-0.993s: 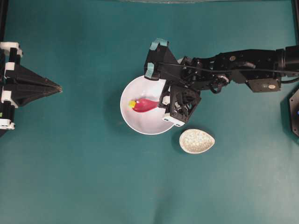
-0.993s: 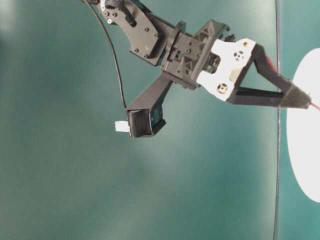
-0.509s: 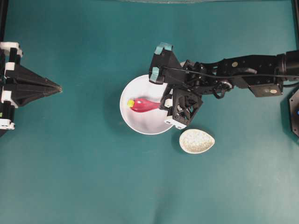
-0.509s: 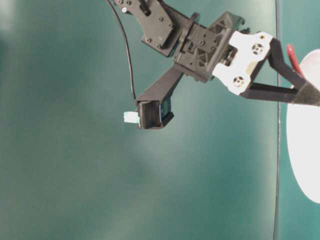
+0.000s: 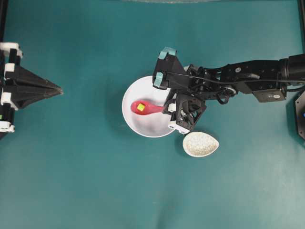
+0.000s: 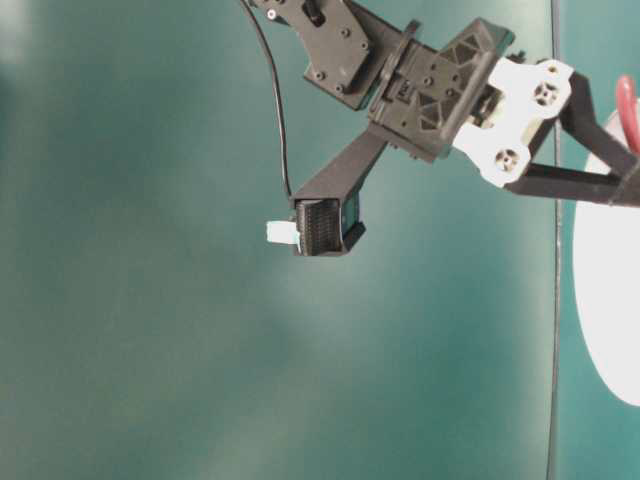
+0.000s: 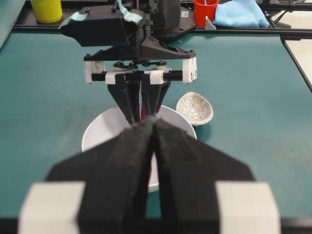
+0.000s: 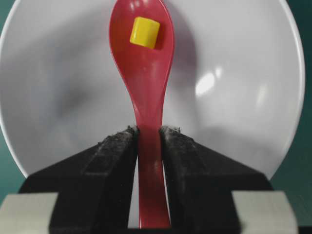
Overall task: Scoop the yellow hexagonal prism block from the bowl with a spoon using the right arm.
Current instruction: 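Slide the spoon under the yellow block and tilt it up, then raise the spoon carrying the yellow block above the bowl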
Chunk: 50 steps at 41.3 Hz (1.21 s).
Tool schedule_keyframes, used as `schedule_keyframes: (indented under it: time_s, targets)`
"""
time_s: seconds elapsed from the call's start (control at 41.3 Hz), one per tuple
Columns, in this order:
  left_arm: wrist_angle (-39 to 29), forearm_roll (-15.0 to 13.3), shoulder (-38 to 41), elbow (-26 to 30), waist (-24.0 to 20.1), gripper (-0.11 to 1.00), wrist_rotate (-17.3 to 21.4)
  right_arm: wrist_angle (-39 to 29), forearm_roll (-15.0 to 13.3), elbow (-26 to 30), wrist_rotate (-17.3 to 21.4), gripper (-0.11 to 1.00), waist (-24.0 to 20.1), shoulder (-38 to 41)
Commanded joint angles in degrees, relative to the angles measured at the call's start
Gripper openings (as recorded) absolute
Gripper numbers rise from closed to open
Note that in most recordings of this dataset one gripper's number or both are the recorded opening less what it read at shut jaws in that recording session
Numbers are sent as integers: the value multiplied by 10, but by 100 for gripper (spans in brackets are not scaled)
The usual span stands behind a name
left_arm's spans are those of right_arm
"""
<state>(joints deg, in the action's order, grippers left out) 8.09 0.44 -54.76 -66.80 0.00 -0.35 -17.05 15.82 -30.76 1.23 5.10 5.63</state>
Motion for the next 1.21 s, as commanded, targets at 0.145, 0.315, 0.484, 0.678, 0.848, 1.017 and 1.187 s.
schedule_keyframes:
  time_s: [0.145,0.315,0.484,0.678,0.848,1.017,1.187]
  targets:
    - [3,2,5,7,-1,1,0,5,2,5,0,24,-3,-10]
    - [3,2,5,7,0,1,-1,4,1,6,-2,24,-2,-10]
    - [3,2,5,7,0,1,-1,-2,-2,12,-5,24,-2,-16]
    - [3,2,5,7,0,1,-1,-12,-15,17,-4,24,-2,-40]
    - [3,2,5,8,0,1,-1,-25,-23,19,-4,24,2,-71]
    - [3,2,5,8,0,1,-1,-31,-25,21,-4,24,4,-100]
    - [3,2,4,7,0,1,-1,-54,-36,29,-4,24,4,-124]
